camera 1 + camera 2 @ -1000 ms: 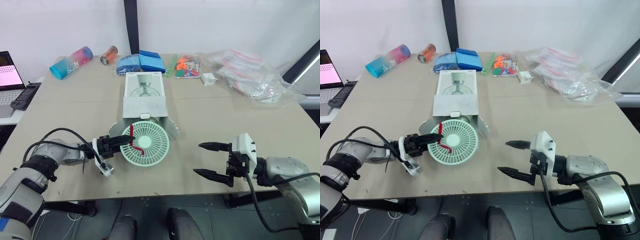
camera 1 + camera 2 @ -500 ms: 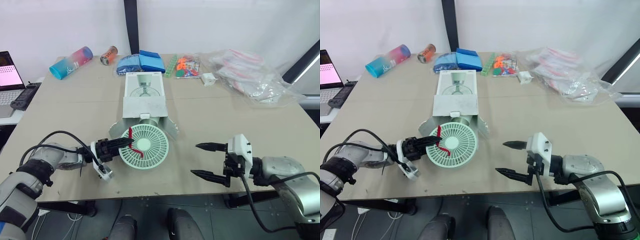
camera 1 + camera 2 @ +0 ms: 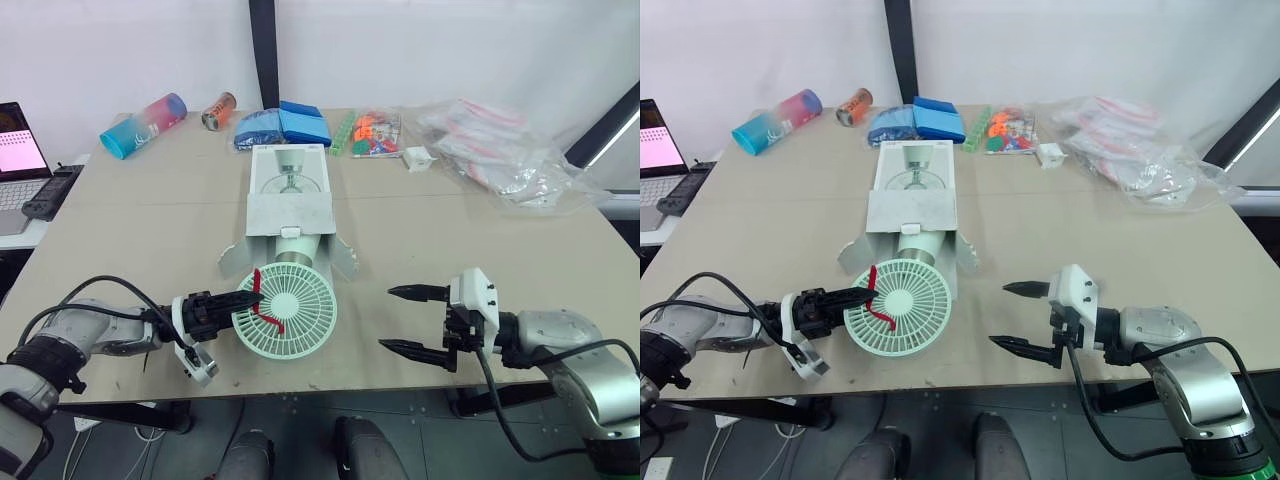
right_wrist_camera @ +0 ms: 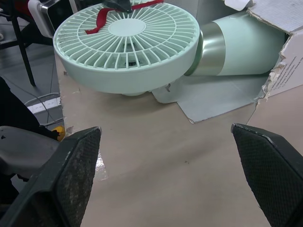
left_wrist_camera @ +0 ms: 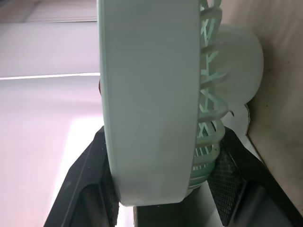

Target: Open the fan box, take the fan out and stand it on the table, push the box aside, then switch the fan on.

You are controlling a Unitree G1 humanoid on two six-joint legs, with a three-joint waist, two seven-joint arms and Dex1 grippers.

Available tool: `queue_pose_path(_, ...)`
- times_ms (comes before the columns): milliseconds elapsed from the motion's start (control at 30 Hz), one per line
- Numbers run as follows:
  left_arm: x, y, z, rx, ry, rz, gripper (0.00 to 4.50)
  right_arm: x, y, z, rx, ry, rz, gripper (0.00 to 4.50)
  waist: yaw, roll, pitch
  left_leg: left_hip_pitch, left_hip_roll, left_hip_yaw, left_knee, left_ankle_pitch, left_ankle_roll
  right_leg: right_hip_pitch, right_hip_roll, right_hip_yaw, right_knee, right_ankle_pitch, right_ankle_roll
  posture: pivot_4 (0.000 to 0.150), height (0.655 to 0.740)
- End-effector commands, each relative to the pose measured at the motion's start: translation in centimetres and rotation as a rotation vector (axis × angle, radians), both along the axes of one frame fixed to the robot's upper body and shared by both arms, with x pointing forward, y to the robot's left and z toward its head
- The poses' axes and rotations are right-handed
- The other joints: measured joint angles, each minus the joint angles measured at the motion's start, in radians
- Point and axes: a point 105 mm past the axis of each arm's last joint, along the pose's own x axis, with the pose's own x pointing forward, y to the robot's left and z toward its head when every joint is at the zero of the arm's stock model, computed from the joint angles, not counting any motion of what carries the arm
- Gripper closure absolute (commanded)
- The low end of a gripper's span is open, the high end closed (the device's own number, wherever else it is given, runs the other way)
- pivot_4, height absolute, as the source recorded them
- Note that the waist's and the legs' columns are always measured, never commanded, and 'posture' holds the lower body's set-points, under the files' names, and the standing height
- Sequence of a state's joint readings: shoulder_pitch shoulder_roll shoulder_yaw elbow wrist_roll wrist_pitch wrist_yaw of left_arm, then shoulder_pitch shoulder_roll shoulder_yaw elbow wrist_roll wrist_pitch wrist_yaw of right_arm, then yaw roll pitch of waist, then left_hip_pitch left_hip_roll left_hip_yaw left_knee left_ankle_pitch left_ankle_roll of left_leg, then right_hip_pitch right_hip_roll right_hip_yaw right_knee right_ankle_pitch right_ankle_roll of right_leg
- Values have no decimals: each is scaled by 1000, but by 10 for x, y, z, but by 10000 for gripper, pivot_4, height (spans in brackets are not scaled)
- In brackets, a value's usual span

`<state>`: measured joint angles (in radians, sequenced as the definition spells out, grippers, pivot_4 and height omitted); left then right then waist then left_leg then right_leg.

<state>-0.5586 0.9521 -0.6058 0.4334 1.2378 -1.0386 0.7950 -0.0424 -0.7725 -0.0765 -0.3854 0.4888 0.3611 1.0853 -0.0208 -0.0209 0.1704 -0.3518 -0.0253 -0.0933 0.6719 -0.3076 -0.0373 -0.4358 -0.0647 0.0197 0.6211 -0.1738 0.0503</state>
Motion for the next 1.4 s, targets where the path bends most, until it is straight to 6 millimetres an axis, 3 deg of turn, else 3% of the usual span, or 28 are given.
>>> queue_pose_path(33, 2, -2, 13, -26, -39, -1, 25479, 0, 2, 5, 6, -27, 12, 0, 0, 0, 0, 0, 0, 0, 0, 0, 0, 0, 0, 0, 0, 0, 0, 1500, 7400)
queue_pose_path(300, -2, 4, 23, -33, -23, 0, 25479, 0, 3, 4, 1, -28, 10, 0, 0, 0, 0, 0, 0, 0, 0, 0, 0, 0, 0, 0, 0, 0, 0, 1500, 7400)
queue_pose_path(633, -30, 20, 46, -152, 326, 28, 25479, 1, 8, 10, 17, -44, 39, 0, -3, 0, 0, 0, 1, 1, 0, 0, 0, -1, 0, 0, 1, 0, 0, 1500, 7400)
queue_pose_path(833, -38, 19, 87, -265, 540, 90, 25479, 5, 16, 24, 53, -68, 79, 0, -3, 0, 0, 1, 2, 2, 0, 0, 1, -1, 0, 1, 2, 0, -1, 1500, 7400)
queue_pose_path(1000, -45, 14, 109, -304, 758, 116, 25479, 10, 21, 26, 52, -74, 115, 0, -4, 0, 0, 1, 2, 4, 1, -1, 2, -1, 1, 2, 2, -1, -1, 1500, 7400)
queue_pose_path(1167, -42, 7, 138, -365, 831, 119, 25479, 17, 31, 32, 69, -89, 164, 0, -4, 0, 1, 1, 4, 6, 1, -1, 3, -1, 4, 4, 1, -1, -1, 1500, 7400)
queue_pose_path(1400, -39, 10, 147, -427, 1022, 169, 25479, 23, 37, 38, 80, -103, 195, 0, -4, 0, 1, 1, 5, 8, 1, -3, 4, -1, 5, 5, 0, -1, -1, 1500, 7400)
